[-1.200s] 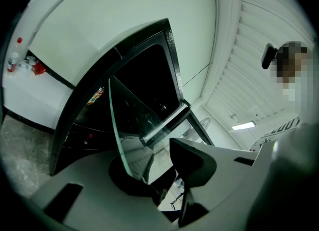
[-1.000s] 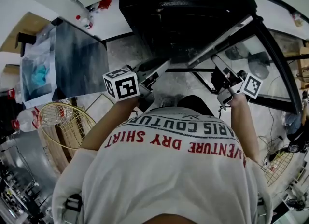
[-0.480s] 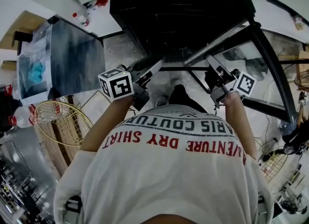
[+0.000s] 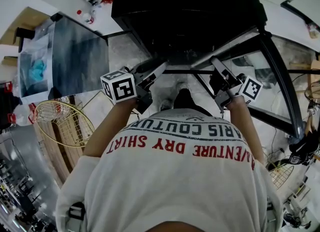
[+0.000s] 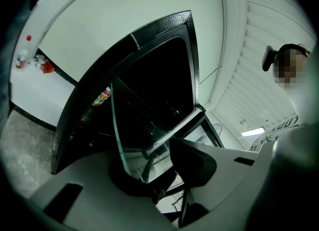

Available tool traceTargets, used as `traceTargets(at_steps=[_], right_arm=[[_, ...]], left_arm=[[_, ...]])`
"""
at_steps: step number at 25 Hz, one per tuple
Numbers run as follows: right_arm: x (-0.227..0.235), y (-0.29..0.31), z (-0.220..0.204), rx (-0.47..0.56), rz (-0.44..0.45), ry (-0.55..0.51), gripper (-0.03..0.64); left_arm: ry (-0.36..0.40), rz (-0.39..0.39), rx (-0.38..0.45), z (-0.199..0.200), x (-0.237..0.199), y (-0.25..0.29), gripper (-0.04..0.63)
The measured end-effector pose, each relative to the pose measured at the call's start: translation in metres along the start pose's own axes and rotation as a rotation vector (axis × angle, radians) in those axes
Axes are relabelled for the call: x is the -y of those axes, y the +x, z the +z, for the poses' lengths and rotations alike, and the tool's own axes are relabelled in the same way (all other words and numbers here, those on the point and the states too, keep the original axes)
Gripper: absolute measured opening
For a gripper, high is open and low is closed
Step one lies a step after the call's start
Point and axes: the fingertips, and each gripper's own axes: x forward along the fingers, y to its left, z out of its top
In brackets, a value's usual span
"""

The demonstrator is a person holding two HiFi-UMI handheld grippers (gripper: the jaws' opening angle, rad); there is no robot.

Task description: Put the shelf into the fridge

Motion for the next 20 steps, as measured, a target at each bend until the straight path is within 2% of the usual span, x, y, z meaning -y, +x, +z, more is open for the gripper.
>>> traceTargets(at_steps=[10,20], right_arm=[[0.008,0.003,0.010,0.040,-0.010,0.019,0.052],[0.018,0.002,0.022,0.126,-0.048,0.029,0.054]], left_arm=[[0.010,-0.016,0.003,0.006,-0.005,0.007,0.123],[0.015,-0.013,0.022,0.006,-0.009,0.010,0.121]])
